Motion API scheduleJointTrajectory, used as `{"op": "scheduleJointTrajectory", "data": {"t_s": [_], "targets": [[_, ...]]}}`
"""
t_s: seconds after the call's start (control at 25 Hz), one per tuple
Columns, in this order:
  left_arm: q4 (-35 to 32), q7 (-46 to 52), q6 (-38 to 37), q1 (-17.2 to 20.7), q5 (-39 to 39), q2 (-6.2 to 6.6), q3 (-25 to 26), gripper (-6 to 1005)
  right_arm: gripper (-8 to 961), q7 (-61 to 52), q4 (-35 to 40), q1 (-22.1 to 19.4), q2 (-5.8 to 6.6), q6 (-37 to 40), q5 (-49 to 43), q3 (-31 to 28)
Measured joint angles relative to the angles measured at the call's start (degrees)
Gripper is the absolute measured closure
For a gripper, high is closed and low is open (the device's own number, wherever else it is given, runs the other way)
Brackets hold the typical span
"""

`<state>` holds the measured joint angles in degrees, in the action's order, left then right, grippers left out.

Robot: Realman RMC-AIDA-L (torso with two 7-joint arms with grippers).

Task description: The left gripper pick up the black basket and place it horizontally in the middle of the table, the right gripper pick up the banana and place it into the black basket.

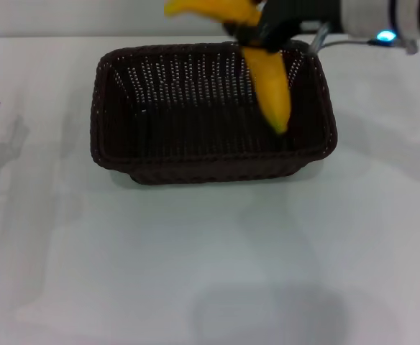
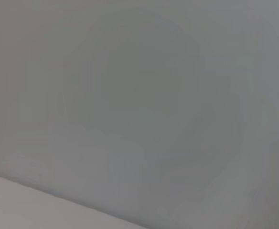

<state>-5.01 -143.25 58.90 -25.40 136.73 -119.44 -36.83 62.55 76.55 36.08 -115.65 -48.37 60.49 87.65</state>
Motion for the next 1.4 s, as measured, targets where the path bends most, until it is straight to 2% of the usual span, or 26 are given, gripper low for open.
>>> {"op": "scheduleJointTrajectory", "data": {"t_s": [0.28, 0.6, 0.76, 0.88, 0.92, 0.96, 1.0, 1.04, 1.08, 1.12, 1.24, 1.28, 1.4], "targets": [[0.05, -0.02, -0.06, -0.05, 0.1, -0.03, 0.0, 124, 359, 12.63, -6.27, 1.64, -0.14, 0.47, 8.73, 3.76], [0.18, -0.22, -0.18, 0.01, 0.42, -0.09, 0.05, 124, 336, 13.31, -9.32, 0.62, -0.4, 3.78, 10.21, 7.06], [0.19, -1.44, 0.07, 0.01, 0.44, -0.09, 0.09, 124, 256, 14.25, -8.87, -1.26, -0.13, 4.64, 14.31, 5.94], [0.19, -1.88, 0.36, 0.01, 0.59, -0.13, 0.29, 124, 196, 17.68, -8.83, -4.33, -0.12, 4.64, 22.39, 2.06], [0.19, -1.9, 0.35, 0.03, 0.66, -0.15, 0.34, 123, 176, 22.07, -9.39, -6.83, -0.12, 4.06, 31.04, -0.73], [0.26, -1.9, 0.32, 0.03, 0.71, -0.16, 0.35, 123, 156, 22.07, -9.39, -6.83, -0.12, 4.06, 31.04, -0.73], [0.4, -1.91, 0.23, 0.04, 0.72, -0.17, 0.35, 123, 136, 25.03, -10.18, -8.44, -0.02, 3.15, 36.51, -2.43], [0.66, -1.97, -0.02, 0.04, 0.78, -0.18, 0.36, 123, 116, 29.32, -12.87, -10.53, 0.12, -0.42, 46.75, -6.04], [0.66, -1.97, -0.02, 0.04, 0.78, -0.18, 0.36, 123, 108, 29.32, -12.87, -10.53, 0.12, -0.42, 46.75, -6.04], [0.74, -2.08, -0.12, 0.03, 0.88, -0.18, 0.36, 123, 100, 30.9, -14.92, -11.2, 0.12, -2.71, 50.85, -8.09], [1.29, -2.55, -0.23, -0.07, 1.71, -0.18, 0.36, 123, 76, 38.11, -27.91, -11.86, 0.15, -16.48, 67.88, -15.81], [1.44, -2.59, -0.23, -0.14, 1.81, -0.18, 0.35, 123, 68, 41.09, -35.28, -11.31, 0.23, -22.46, 73.37, -18.89], [1.98, -2.54, -0.24, -0.47, 1.89, -0.17, 0.32, 123, 68, 50.57, -51.68, -10.41, 0.35, -33.67, 81.81, -28.53]]}}
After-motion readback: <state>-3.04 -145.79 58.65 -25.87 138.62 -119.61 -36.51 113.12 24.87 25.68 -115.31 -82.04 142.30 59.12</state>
